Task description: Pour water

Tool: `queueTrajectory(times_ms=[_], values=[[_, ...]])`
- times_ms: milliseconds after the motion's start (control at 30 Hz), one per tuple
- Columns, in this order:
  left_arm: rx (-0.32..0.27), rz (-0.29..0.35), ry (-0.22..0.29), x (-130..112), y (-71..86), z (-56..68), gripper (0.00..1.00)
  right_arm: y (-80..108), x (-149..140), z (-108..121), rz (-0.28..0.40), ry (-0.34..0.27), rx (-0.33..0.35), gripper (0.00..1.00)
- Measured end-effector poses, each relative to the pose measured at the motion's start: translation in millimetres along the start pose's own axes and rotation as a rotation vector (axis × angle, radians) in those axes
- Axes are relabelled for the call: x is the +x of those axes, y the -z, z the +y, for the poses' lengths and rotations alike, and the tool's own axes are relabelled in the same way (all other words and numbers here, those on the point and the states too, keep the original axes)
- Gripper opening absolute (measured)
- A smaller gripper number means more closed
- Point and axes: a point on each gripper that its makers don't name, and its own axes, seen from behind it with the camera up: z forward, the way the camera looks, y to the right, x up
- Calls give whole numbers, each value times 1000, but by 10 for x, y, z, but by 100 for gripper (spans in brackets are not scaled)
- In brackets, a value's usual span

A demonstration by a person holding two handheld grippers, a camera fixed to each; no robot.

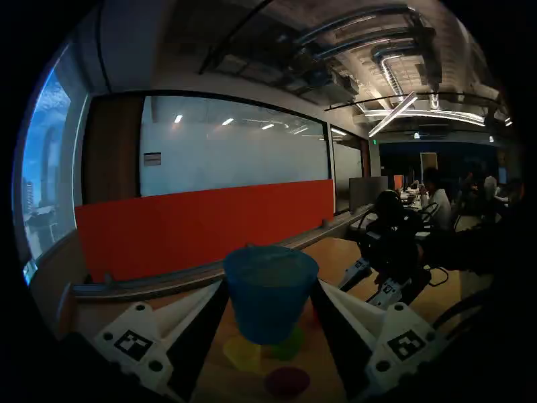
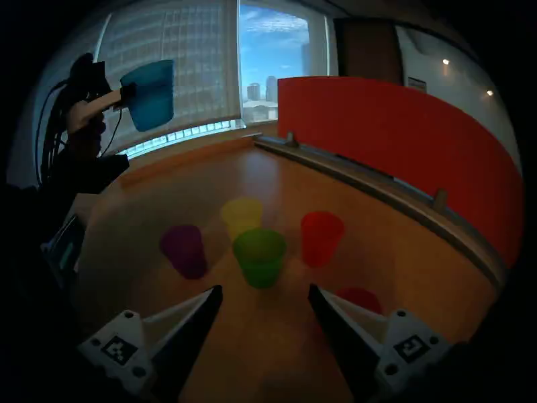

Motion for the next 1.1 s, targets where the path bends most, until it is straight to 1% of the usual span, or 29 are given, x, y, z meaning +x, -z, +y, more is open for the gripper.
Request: queueTrajectory(times_ms=[167,367,667,867,1100], values=[[8,-9,-3,-57,5,-38,85,-154,-8,-19,-10,12,9,99],[13,-5,0,-50,28,-60,85,-367,-43,-31,-27,19,22,99],[19,-8,1,-89,59,-103,85,-682,-78,-27,-56,-2,35,100],[20,-11,7,-110,60,-135,85,-890,-56,-81,-68,-15,48,99],[18,-15,6,-153,56,-147,85,-1088,-45,-109,-88,11,46,100]])
